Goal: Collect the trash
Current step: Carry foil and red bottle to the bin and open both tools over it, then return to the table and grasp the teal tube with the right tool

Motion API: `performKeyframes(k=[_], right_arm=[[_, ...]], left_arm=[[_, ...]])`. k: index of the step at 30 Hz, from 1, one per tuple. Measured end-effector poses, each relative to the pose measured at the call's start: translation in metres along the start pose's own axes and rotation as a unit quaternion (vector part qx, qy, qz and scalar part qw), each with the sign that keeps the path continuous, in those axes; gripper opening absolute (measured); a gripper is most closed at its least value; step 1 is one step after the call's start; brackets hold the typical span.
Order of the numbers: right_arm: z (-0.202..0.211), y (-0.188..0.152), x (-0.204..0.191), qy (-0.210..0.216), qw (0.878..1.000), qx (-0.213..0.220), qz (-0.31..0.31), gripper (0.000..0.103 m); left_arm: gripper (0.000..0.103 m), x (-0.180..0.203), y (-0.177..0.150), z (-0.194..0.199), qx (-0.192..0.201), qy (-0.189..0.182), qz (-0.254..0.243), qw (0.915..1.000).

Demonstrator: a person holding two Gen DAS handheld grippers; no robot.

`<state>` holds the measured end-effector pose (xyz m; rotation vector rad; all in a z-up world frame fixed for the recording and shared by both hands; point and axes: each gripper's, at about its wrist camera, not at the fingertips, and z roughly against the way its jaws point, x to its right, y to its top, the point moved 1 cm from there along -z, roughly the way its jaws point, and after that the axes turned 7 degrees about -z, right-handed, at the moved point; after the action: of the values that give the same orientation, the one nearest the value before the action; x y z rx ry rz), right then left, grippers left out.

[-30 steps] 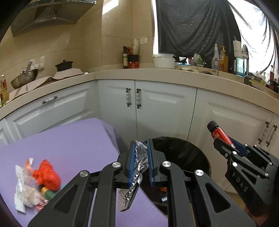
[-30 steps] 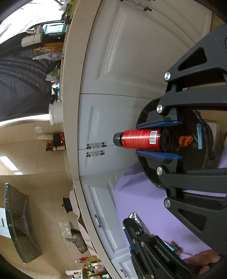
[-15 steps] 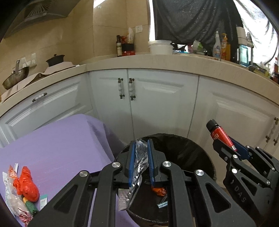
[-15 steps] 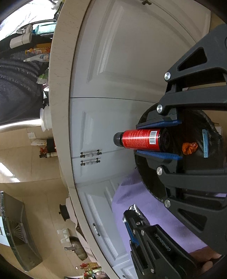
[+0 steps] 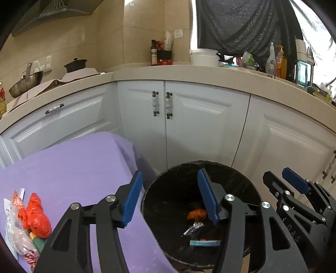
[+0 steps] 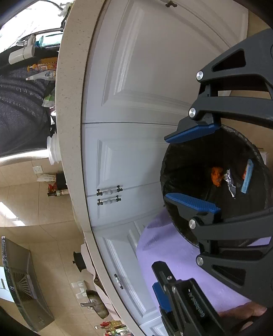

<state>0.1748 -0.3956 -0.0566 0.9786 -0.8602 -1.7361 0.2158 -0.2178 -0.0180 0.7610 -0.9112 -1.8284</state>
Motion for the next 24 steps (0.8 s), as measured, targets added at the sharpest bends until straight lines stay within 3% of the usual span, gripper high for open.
performKeyframes(k=[9,24], right_arm=[[0.018,-0.012,-0.033,0.026,1.000,-0.013,0.000,0.050],[0.048,-0.060,-0.146,0.129,0.989,-0.063,0.036,0.051]], left_arm=[[0.056,-0.033,-0.012,0.031,0.003,0.022,0.013,0.9997],[0.058,-0.136,-0.078,0.097,-0.029,0.120,0.054,0.9908]])
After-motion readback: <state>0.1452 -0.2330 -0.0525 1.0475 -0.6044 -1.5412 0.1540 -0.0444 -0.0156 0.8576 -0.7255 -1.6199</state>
